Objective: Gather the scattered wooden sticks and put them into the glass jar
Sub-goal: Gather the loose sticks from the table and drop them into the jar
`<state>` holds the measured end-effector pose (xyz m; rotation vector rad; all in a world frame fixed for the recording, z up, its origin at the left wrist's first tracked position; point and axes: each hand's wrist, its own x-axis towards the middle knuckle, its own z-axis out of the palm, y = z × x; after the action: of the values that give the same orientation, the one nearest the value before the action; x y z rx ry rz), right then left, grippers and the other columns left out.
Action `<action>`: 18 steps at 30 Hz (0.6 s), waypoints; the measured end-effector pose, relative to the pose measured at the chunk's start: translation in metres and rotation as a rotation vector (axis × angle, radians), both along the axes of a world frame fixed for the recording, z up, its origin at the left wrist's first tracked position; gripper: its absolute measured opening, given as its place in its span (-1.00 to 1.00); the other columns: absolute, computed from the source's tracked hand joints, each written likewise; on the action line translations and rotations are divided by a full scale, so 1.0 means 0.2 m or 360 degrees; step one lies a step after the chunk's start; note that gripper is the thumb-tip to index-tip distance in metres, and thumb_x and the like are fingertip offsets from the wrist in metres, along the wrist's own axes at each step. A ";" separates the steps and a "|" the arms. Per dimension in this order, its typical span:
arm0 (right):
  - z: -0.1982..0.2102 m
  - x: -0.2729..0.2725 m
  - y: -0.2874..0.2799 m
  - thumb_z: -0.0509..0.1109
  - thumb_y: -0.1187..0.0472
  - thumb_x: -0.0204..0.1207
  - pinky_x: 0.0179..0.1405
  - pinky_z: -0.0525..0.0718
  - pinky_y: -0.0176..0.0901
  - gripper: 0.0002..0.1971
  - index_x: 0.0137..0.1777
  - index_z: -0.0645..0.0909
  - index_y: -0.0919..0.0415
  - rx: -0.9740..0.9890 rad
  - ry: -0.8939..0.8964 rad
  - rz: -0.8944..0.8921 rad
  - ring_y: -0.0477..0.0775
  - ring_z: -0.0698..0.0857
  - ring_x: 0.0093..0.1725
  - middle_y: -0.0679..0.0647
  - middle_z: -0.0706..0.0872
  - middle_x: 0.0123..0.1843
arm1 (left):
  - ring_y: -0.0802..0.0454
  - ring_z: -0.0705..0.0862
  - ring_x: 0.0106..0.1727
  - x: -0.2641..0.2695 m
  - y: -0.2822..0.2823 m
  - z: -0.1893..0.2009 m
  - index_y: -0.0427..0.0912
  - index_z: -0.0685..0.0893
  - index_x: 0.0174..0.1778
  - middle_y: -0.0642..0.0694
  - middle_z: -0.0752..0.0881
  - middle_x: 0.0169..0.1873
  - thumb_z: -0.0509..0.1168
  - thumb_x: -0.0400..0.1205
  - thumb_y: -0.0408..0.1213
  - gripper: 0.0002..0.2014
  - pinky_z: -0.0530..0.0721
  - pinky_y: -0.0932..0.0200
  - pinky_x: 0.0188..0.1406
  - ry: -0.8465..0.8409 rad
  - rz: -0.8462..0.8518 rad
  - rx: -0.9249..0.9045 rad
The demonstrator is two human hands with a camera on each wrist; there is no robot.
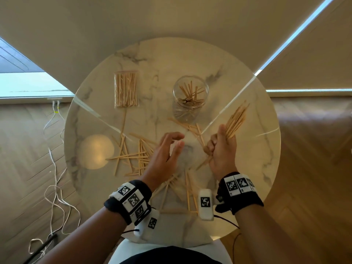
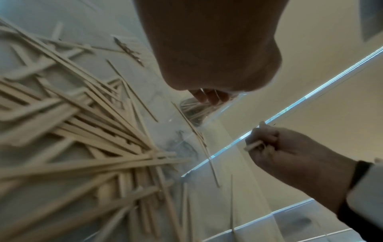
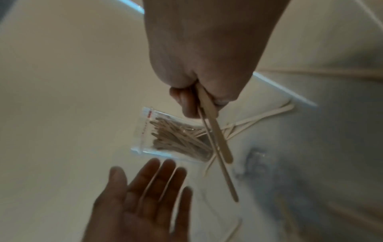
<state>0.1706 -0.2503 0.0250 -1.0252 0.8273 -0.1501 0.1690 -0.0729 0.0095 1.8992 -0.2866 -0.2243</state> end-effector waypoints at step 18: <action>0.31 -0.14 -0.06 0.32 0.06 0.75 -0.63 0.16 -0.16 -0.59 -0.34 0.34 0.09 0.0158 0.0106 0.0982 -0.04 0.21 -0.64 0.05 0.25 -0.52 | -0.06 0.61 0.40 0.22 -0.19 0.35 -0.46 0.57 0.36 -0.30 0.64 0.29 0.05 0.86 0.05 -0.44 0.56 0.01 0.46 -0.0530 0.0314 -0.0271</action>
<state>0.1430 -0.2615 0.0864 -1.1508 0.5399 0.4473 0.2128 -0.1106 0.0788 1.7762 -0.3274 0.2448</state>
